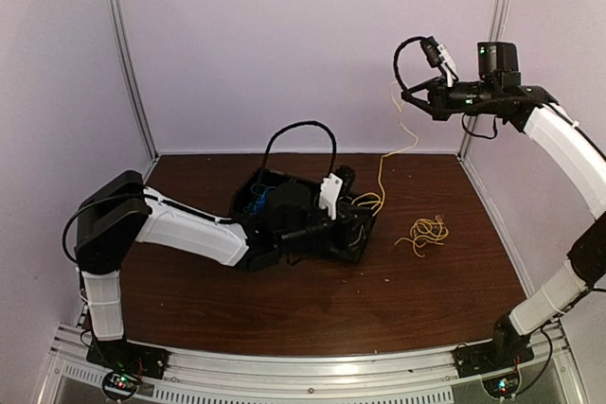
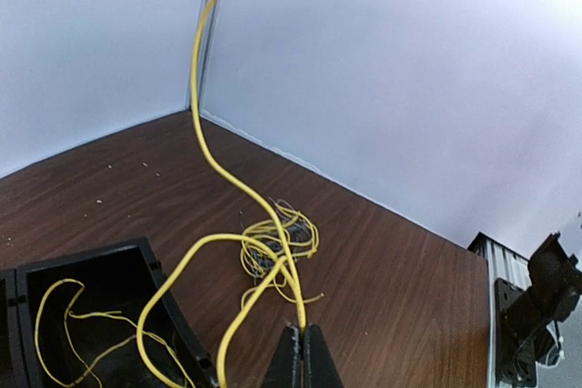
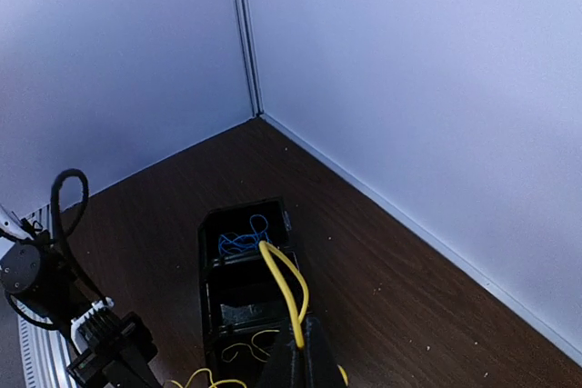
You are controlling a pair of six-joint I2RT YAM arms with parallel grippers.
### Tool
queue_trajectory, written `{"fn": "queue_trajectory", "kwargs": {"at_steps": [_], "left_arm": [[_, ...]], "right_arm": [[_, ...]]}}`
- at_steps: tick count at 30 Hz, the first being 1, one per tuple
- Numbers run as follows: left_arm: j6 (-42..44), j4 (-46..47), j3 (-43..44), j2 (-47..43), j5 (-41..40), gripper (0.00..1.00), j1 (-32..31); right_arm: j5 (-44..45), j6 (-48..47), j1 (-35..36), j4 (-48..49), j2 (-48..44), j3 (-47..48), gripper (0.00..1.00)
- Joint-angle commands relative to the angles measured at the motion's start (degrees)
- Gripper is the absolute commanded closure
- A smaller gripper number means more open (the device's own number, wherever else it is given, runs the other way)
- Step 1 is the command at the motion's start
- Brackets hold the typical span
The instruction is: Untangle the cables
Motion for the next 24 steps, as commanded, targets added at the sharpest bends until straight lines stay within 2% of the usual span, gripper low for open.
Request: {"fn": "queue_trajectory", "kwargs": {"at_steps": [1, 5, 9, 14, 19, 22, 24], "left_arm": [[-8.3, -3.8, 3.9, 0.2, -0.4, 1.0, 4.3], [-15.1, -0.2, 4.6, 2.7, 3.4, 1.0, 6.9], [-18.3, 1.4, 7.8, 7.4, 6.3, 1.0, 7.6], [-21.7, -3.7, 13.4, 12.4, 5.6, 1.0, 7.6], [-25.4, -8.6, 13.8, 12.9, 0.6, 1.0, 7.5], [-26.3, -10.7, 15.0, 13.8, 0.5, 1.0, 7.5], [-26.9, -11.7, 15.6, 14.4, 0.8, 0.96, 7.5]], "right_arm": [[-0.8, -1.4, 1.4, 1.5, 4.0, -2.8, 1.0], [-0.8, -3.3, 3.1, 0.3, 9.1, -4.1, 1.0], [-0.9, -5.3, 5.4, -2.4, 13.5, -3.8, 1.0], [0.6, -6.4, 7.7, -3.8, 16.2, -5.2, 1.0], [1.7, -8.9, 9.3, -5.9, 18.0, -8.0, 1.0], [2.6, -9.1, 9.5, -5.2, 18.5, -10.0, 1.0], [3.2, -9.1, 9.5, -5.0, 19.3, -10.6, 1.0]]}}
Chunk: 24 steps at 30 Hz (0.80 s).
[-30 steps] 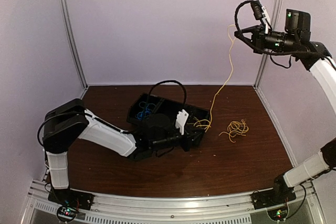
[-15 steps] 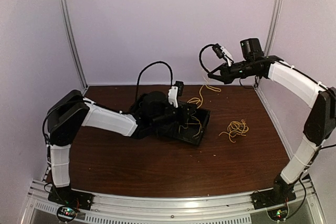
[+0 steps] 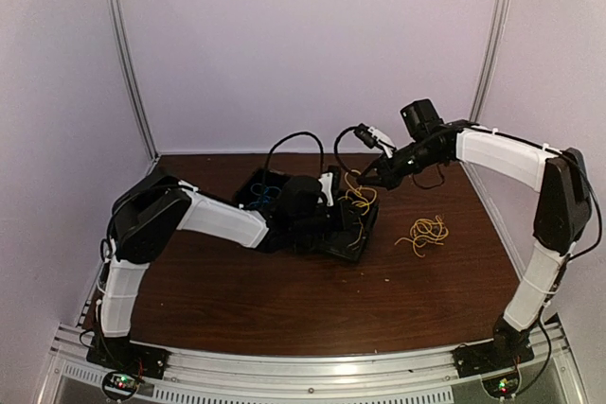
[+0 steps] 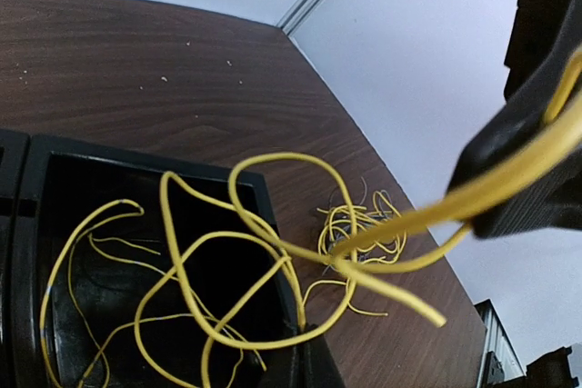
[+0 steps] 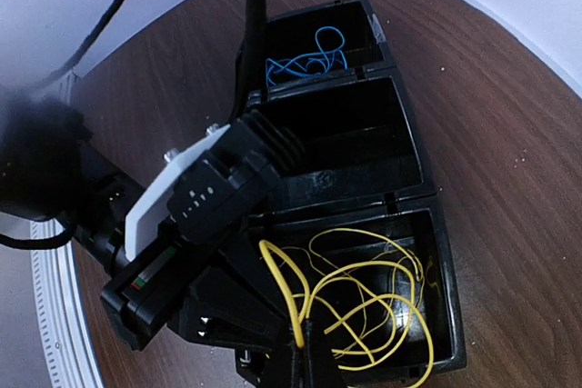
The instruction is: Untangle the cables
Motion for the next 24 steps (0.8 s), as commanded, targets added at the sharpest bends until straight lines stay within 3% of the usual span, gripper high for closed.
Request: {"fn": "queue_trajectory", "kwargs": {"at_steps": [1, 9, 14, 24], "left_arm": [[-2.7, -2.2, 2.6, 1.7, -1.2, 0.93, -0.1], [-3.2, -4.2, -0.7, -2.0, -3.4, 0.67, -0.1], [-1.7, -1.9, -6.5, -8.0, -3.9, 0.62, -0.4], [-1.2, -3.8, -20.5, -22.2, -12.2, 0.6, -2.1]], "right_arm": [[2.4, -1.4, 0.2, -0.4, 2.1, -1.8, 1.0], [3.5, -1.7, 1.6, 0.1, 5.0, -1.4, 1.0], [5.7, -1.6, 3.0, 0.4, 7.3, -0.4, 1.0], [15.8, -2.3, 5.2, -2.1, 12.6, 3.3, 1.0]]}}
